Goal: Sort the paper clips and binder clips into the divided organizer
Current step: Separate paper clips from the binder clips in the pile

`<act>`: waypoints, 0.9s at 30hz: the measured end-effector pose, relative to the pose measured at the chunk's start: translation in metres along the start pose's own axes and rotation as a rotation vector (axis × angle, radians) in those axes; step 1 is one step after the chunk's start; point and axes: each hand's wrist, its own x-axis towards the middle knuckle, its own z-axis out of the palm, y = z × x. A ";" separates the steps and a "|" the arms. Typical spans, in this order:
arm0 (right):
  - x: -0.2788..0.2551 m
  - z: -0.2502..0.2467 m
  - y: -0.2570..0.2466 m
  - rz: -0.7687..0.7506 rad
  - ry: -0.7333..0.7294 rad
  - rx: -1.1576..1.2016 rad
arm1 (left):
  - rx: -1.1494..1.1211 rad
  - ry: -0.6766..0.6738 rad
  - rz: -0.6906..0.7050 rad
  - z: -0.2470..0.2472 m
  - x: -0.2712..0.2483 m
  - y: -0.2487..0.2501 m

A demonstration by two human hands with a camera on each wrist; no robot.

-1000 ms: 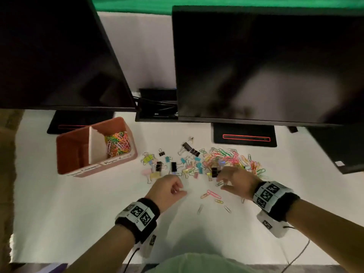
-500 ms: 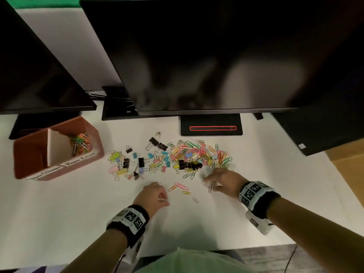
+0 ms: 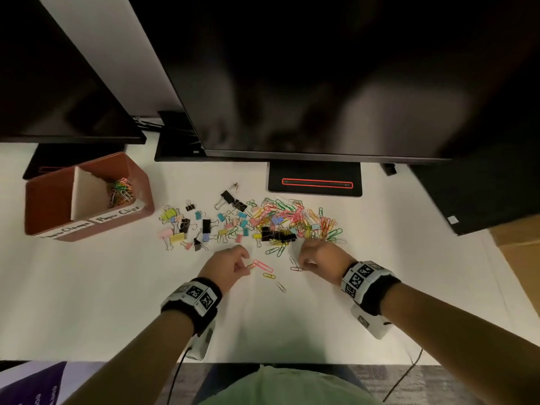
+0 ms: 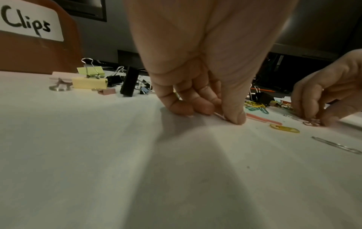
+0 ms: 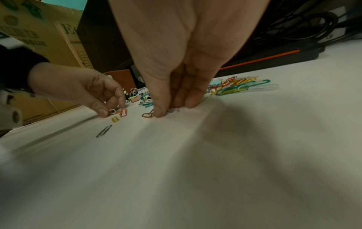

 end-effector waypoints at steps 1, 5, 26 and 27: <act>0.001 0.001 0.000 0.006 0.014 0.012 | 0.021 -0.002 -0.003 0.001 0.003 0.001; 0.006 0.003 0.000 0.044 0.019 0.035 | 0.129 0.014 0.037 0.004 0.009 0.003; -0.001 -0.001 0.005 0.082 -0.068 0.046 | 0.285 -0.058 0.234 0.013 0.023 0.019; 0.000 0.000 0.003 0.071 -0.075 0.055 | 0.311 -0.065 0.221 0.013 0.024 0.019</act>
